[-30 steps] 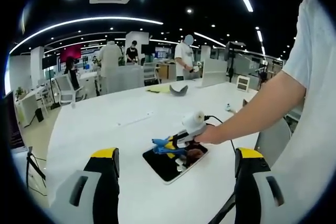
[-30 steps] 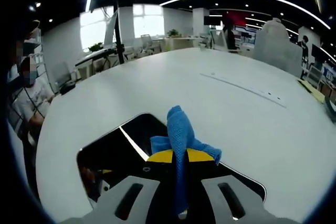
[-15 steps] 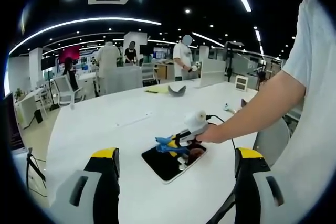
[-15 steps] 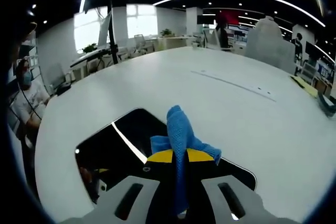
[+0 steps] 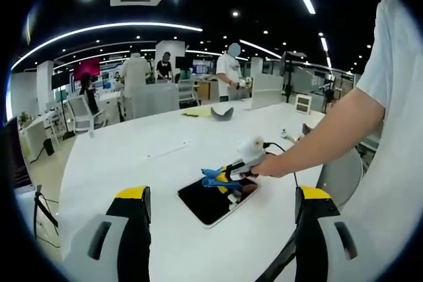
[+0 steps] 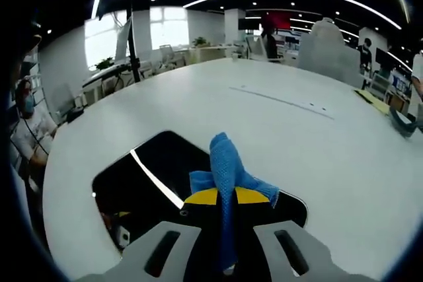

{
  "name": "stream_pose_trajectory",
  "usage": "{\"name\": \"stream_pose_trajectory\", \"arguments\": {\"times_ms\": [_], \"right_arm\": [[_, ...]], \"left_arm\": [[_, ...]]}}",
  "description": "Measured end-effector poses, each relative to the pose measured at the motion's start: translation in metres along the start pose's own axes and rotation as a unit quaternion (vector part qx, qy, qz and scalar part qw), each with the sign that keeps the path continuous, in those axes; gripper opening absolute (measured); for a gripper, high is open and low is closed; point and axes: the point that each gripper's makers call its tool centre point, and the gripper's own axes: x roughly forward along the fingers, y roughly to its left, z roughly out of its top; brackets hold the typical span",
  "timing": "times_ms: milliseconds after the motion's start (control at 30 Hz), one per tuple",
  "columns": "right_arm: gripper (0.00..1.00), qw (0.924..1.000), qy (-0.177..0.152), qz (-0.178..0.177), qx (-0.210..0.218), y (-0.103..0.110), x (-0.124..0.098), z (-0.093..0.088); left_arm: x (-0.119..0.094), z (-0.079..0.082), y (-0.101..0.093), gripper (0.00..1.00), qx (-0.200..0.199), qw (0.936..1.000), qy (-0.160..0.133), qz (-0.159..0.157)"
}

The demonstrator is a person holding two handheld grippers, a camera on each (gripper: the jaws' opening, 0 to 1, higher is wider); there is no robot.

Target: Wipe the mirror surface with the cleaning cloth until all visible marks leave the cleaned area.

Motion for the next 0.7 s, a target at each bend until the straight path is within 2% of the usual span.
{"name": "stream_pose_trajectory", "arguments": {"times_ms": [700], "right_arm": [[0.02, 0.9996, 0.006, -0.026, 0.012, -0.011, -0.022, -0.012]], "left_arm": [[0.001, -0.003, -0.01, 0.9, 0.0, 0.9999, -0.002, -0.01]]}}
